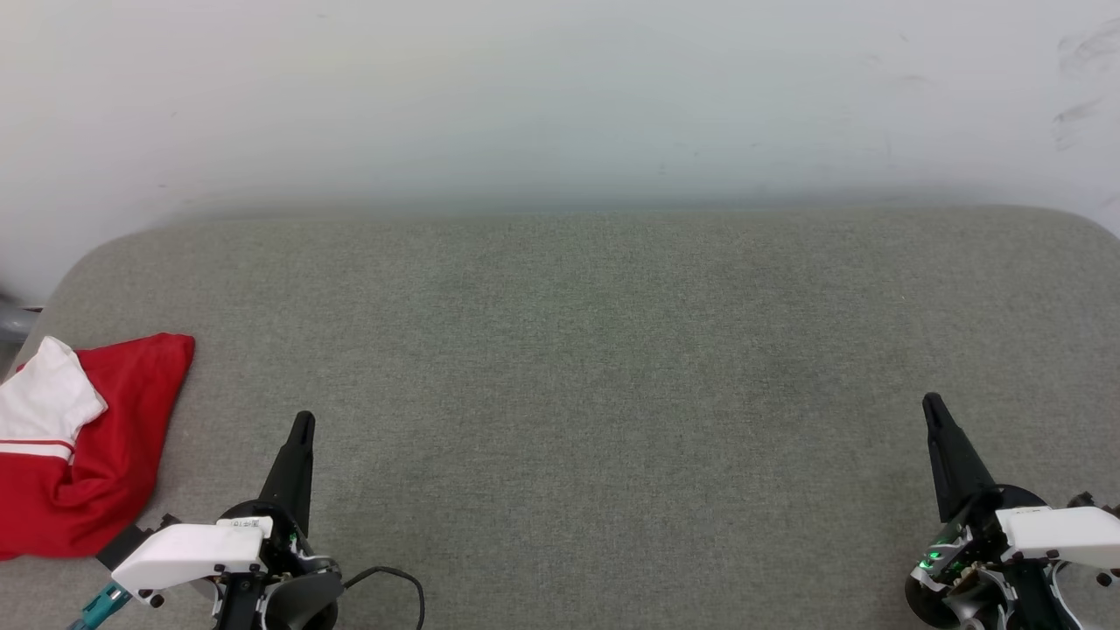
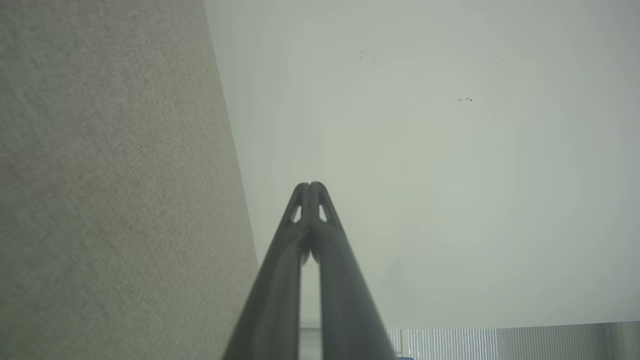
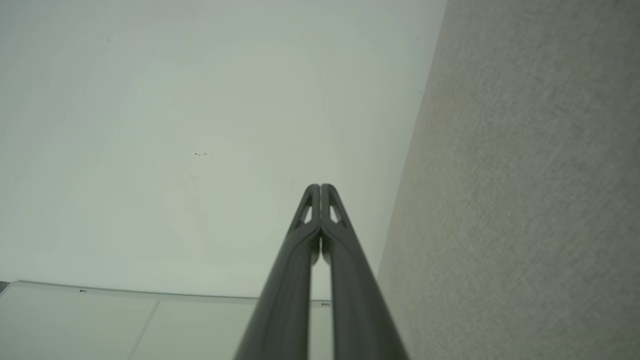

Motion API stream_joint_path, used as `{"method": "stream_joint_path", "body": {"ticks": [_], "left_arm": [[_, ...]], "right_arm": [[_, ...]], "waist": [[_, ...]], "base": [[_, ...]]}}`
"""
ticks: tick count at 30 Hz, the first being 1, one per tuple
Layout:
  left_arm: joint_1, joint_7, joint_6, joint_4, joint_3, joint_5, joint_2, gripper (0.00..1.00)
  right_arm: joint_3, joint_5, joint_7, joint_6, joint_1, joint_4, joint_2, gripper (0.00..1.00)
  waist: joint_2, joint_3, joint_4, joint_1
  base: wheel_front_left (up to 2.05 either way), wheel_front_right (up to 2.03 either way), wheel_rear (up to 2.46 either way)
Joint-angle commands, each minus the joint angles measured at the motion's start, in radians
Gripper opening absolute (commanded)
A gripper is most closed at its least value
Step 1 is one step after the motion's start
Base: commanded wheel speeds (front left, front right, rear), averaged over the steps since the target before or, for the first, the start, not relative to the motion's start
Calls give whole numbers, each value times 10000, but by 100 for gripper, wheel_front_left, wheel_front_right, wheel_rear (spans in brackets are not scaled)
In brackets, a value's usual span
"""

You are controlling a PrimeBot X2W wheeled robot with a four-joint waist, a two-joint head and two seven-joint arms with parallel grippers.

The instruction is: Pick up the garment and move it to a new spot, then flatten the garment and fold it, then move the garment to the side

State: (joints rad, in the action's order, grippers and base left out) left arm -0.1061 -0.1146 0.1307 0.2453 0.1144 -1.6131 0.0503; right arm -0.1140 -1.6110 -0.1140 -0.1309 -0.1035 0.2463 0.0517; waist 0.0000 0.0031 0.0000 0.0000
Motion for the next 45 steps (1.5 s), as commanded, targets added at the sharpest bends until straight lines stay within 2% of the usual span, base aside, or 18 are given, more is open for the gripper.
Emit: {"method": "stream_joint_path", "body": {"ticks": [1, 37, 38, 45], "left_arm": [[-66, -16, 28, -7, 18, 4, -21, 0], [-66, -16, 28, -7, 18, 4, -21, 0], [0, 1, 0, -2, -3, 0, 0, 100], [133, 240, -2, -81, -351, 23, -9, 100]], "right_arm": [[3, -39, 6, 4, -125, 5, -33, 0], [4, -39, 7, 4, -126, 5, -33, 0], [0, 1, 2, 0, 0, -2, 0, 100], [163, 63, 233, 0, 217, -131, -4, 100]], "waist": [[0, 0, 0, 0], [0, 0, 0, 0], [0, 0, 0, 0], [0, -5, 8, 0]], "base": [[0, 0, 0], [0, 0, 0], [0, 0, 0], [0, 0, 0]]}}
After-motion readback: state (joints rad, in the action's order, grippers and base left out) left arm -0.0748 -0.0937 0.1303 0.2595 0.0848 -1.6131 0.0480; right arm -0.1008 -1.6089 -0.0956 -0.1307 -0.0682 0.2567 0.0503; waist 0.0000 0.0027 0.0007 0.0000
